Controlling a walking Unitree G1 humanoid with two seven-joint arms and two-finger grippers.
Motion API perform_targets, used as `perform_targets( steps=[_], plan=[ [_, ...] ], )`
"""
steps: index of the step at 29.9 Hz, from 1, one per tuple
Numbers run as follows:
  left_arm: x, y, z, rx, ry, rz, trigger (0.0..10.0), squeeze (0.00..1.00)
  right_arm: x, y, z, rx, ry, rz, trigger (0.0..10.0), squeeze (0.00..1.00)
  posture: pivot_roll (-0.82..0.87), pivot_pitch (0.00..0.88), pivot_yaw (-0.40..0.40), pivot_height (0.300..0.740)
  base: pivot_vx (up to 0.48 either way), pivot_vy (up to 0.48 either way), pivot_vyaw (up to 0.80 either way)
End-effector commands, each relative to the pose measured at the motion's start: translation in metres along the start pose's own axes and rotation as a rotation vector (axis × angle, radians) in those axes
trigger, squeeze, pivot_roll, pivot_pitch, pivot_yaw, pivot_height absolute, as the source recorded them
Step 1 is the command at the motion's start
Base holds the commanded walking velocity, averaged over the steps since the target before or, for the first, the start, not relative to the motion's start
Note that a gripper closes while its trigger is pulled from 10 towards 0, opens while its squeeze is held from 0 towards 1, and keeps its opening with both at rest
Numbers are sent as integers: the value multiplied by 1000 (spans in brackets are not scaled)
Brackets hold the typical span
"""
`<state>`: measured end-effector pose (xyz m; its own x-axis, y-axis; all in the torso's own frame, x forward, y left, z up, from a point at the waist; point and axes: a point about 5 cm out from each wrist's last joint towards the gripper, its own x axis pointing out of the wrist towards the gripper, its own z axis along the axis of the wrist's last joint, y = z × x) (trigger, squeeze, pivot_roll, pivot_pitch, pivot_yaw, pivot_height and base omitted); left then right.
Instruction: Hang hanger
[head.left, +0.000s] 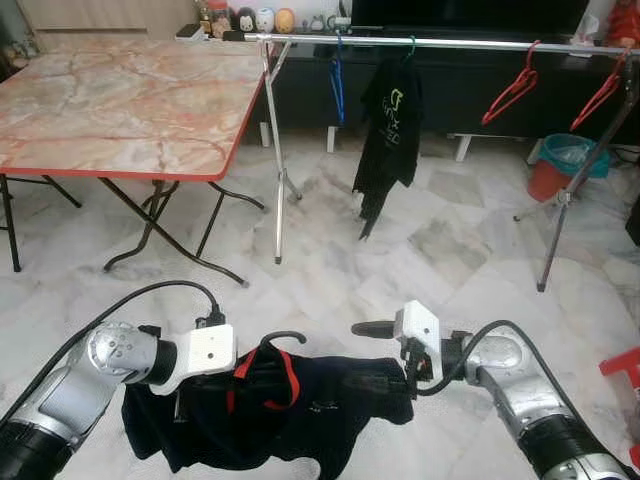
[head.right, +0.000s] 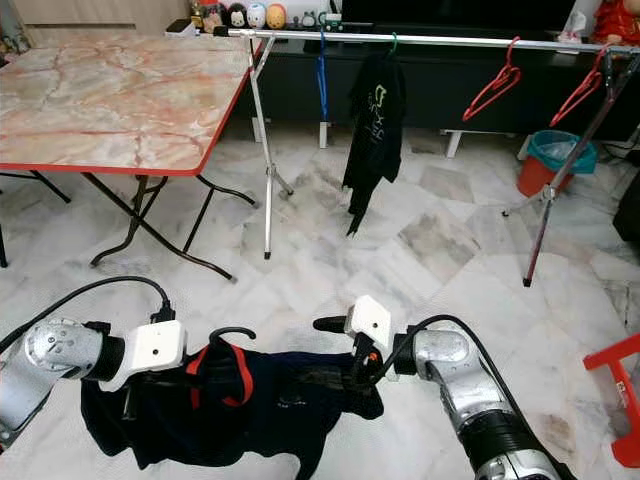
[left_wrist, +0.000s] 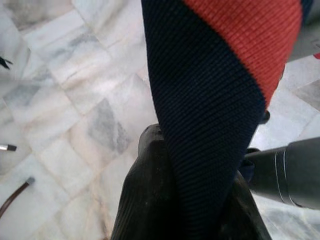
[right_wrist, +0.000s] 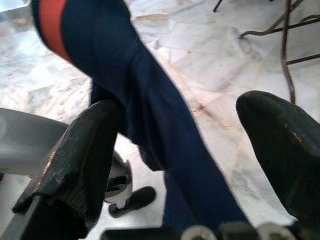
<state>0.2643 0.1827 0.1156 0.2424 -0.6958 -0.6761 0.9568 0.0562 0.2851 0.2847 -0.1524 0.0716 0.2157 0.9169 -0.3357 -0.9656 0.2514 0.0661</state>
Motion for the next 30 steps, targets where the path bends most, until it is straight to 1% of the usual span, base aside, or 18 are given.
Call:
perform_targets(
  steps=[1,4,6,11,12,20,25,28,29,30],
  plan=[
    [-1,5,10,22,-25,-7,10000,0,0,3,-1,24,-18,31,10000,1000,55,29,-18,740,0,0,0],
    [-1,6,13,17,-32,-21,10000,0,0,6,-6,56,-7,69,10000,1000,65,22,-24,740,0,0,0],
    [-1,6,14,20,-29,-23,10000,0,1,8,-8,59,1,81,10000,1000,65,22,-24,740,0,0,0],
    [0,8,18,28,-36,-21,10000,0,2,5,-10,41,19,47,10000,984,66,19,-29,740,0,0,0],
    [0,9,19,30,-40,-22,10000,0,2,4,-10,33,21,34,10000,0,66,19,-29,740,0,0,0],
    [3,6,36,55,-80,-72,10000,0,3,0,-5,22,-10,18,10000,0,68,22,-30,740,0,0,0],
    [4,1,39,60,-79,-114,10000,0,3,-1,-1,20,-25,40,10000,0,64,22,-28,740,0,0,0],
    [5,1,40,61,-80,-117,10000,0,3,1,-1,26,-23,73,10000,0,64,22,-28,740,0,0,0],
    [5,1,40,61,-80,-118,10000,0,3,1,-1,28,-23,71,8941,0,65,25,-27,740,0,0,0],
    [5,1,41,62,-82,-119,10000,0,3,1,-2,32,-25,66,863,0,65,25,-27,740,0,0,0]
  ],
)
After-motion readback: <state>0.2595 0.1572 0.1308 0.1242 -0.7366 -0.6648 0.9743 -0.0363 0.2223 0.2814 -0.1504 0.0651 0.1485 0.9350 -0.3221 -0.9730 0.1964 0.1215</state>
